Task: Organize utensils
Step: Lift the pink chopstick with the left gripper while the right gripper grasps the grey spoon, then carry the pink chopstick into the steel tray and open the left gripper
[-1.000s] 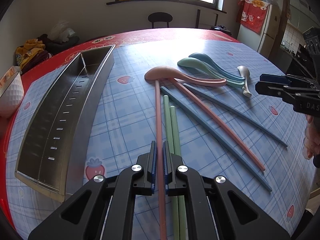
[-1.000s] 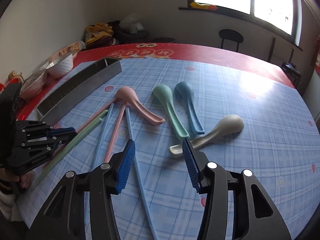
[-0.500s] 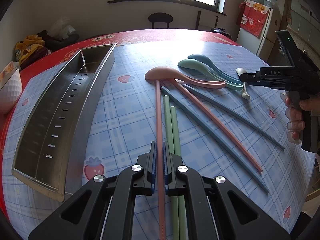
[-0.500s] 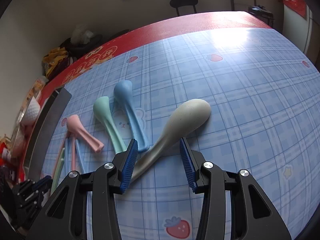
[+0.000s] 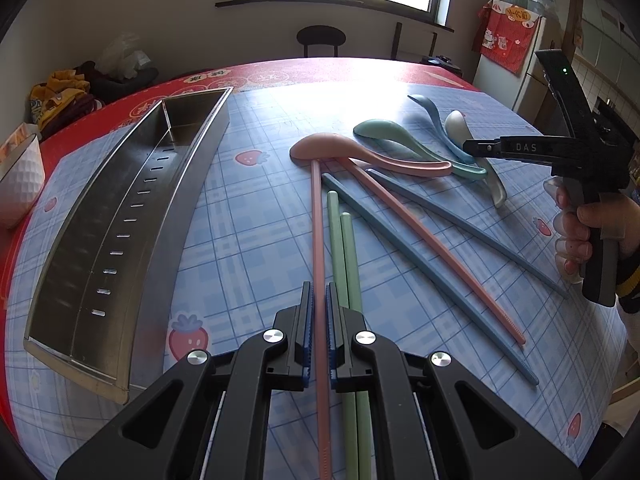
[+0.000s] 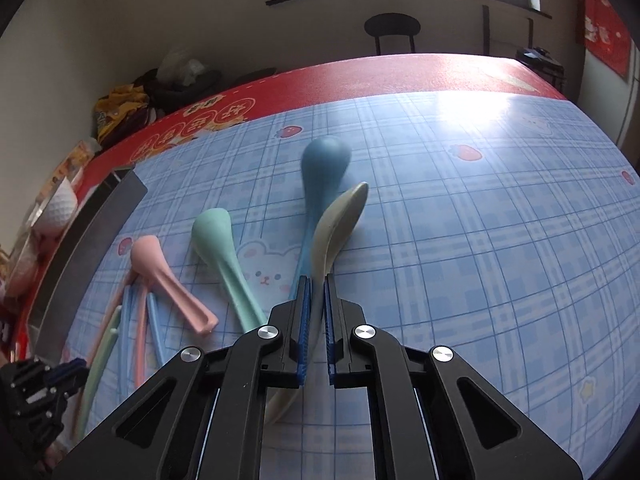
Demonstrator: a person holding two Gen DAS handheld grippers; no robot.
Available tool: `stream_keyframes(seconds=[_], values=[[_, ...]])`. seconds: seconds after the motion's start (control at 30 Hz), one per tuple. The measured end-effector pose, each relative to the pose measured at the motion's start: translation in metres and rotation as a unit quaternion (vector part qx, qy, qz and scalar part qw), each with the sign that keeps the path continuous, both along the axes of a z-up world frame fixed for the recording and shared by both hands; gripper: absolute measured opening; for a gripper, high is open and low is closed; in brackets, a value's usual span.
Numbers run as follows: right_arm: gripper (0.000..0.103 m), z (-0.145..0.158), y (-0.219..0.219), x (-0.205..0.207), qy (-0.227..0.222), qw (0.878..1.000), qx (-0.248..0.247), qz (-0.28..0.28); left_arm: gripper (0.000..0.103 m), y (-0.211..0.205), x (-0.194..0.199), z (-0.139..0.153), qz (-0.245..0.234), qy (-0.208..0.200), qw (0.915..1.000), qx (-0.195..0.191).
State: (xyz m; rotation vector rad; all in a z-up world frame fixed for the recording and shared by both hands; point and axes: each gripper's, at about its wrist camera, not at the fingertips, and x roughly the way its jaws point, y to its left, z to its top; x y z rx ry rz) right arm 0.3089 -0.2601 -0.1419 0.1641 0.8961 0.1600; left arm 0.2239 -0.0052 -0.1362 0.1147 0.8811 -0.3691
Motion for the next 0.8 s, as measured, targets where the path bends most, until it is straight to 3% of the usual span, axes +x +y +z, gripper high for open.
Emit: stream_keyframes(seconds=[0.3, 0.5, 0.8], values=[[0.006, 0.008, -0.014, -0.026, -0.008, 0.999, 0.038, 0.006, 0.006, -0.002, 0.000, 0.000, 0.000, -0.001, 1.0000, 0.005], [0.006, 0.007, -0.018, -0.048, -0.021, 0.996, 0.089, -0.004, 0.007, -0.004, -0.001, 0.000, -0.001, -0.005, 0.9999, 0.013], [0.006, 0.004, -0.012, -0.062, -0.050, 0.995, 0.092, -0.002, 0.006, -0.009, -0.002, 0.000, 0.000, -0.011, 0.9997, 0.024]])
